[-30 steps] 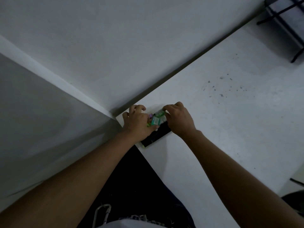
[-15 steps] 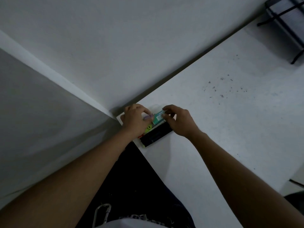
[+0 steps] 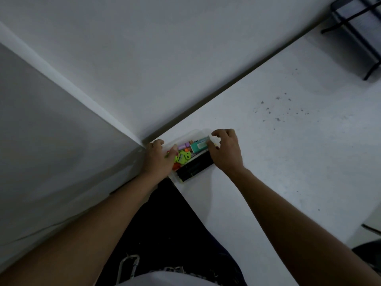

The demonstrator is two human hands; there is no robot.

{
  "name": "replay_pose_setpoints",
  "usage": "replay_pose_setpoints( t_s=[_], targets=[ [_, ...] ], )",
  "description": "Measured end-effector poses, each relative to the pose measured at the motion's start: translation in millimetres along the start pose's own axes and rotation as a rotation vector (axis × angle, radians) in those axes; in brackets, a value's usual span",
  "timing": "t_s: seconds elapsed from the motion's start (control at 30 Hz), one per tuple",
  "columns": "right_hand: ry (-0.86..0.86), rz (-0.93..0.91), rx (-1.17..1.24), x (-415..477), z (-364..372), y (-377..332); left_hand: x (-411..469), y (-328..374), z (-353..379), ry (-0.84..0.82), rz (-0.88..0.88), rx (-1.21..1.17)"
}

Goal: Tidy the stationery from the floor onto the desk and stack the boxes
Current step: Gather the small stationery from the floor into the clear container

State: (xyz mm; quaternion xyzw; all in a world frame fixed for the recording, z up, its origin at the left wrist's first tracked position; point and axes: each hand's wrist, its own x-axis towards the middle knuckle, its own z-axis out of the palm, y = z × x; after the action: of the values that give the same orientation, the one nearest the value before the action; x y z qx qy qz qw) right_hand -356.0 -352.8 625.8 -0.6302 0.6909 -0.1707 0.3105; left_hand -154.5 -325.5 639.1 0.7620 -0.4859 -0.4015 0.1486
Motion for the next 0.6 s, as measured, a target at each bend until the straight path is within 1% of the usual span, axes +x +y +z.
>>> replay_pose_setpoints(
  t_s=[0.13, 0.27, 0.33, 0.5, 0.6],
  targets=[
    [0.068, 0.101, 0.051, -6.2, -3.2, 5.8, -6.2, 1.1, -1.5, 0.000, -0.050, -0.057],
    [0.045, 0.149, 0.078, -19.9, -8.3, 10.4, -16.0, -1.1, -0.3, -0.020, -0.046, -0.056],
    [0.062, 0.148, 0.077, -27.3, -10.6, 12.0, -21.4, -1.7, -0.9, -0.027, -0.034, -0.057],
    [0.107, 0.103, 0.074, -45.1, -19.7, 12.0, -35.5, 0.5, -4.4, 0.021, 0.022, -0.030],
    [0.145, 0.065, 0.054, -63.0, -28.4, 10.9, -45.0, 6.2, -6.6, 0.047, 0.108, -0.002]
  ],
)
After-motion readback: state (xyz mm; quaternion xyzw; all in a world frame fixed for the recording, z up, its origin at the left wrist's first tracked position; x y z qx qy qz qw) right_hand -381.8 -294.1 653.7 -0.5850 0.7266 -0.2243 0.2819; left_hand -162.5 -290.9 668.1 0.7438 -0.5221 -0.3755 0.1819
